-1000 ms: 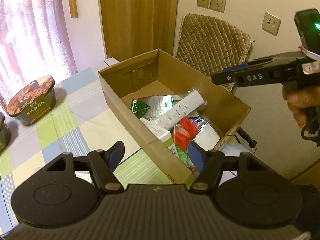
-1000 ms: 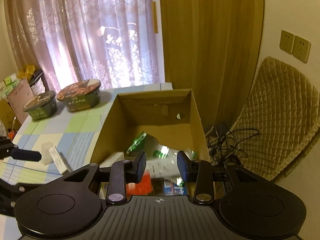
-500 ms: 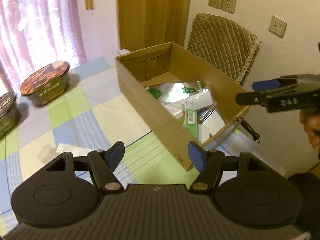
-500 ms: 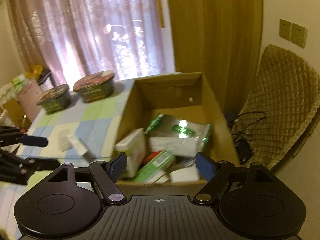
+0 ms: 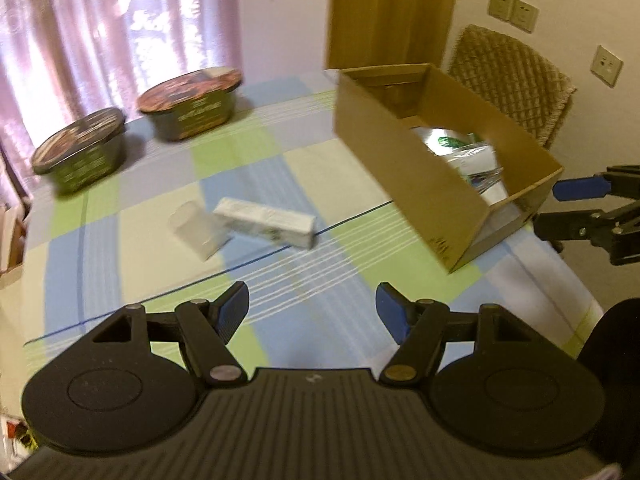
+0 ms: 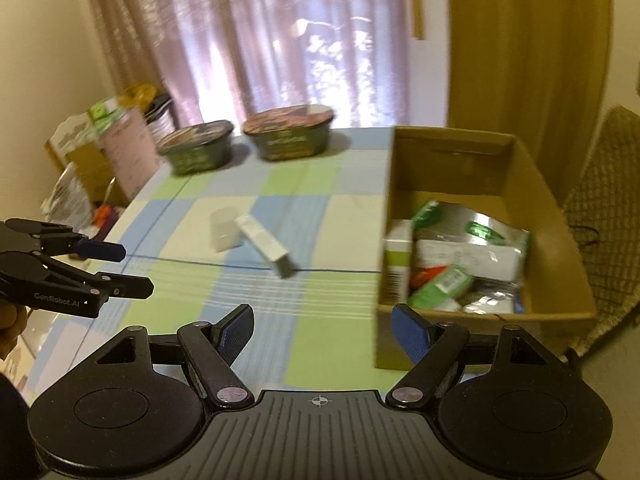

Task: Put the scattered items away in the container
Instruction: 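Move both grippers back over the clear cup and white ointment box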

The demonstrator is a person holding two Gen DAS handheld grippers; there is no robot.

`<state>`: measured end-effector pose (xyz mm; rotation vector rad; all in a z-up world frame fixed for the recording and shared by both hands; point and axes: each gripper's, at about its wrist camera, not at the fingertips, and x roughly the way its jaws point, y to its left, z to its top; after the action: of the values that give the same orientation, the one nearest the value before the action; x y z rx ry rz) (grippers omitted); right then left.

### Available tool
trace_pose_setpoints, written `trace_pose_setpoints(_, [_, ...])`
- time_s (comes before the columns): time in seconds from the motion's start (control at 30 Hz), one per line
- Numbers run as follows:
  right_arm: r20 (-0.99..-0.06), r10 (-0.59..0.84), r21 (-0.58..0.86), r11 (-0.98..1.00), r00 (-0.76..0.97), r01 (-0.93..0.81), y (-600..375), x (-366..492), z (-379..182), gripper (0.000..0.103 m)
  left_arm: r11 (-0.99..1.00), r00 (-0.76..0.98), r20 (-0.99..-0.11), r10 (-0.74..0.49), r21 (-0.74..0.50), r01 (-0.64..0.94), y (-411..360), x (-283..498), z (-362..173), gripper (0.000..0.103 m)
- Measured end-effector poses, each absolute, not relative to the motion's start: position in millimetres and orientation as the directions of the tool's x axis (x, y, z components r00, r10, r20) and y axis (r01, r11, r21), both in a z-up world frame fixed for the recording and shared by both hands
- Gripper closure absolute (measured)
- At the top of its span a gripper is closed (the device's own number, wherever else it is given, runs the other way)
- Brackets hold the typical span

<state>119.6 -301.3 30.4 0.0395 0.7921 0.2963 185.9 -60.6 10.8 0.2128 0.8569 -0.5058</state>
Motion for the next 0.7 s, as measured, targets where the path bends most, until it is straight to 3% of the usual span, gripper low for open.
trace_pose_setpoints(0.27, [-0.734,0.314,0.095,0.926,0.602,-0.366,-257,143,31,0.021,0.88,0.572,-0.765,-0.296,0.015,0.474,-17,189,4,0.036])
trace_pose_setpoints(0.7, [-0.839,0.296,-0.01,0.831,0.457,-0.556,-186,251,-16,0.021,0.791,0.542,-0.787,-0.294,0.118,0.6,-7,250,-30,0.03])
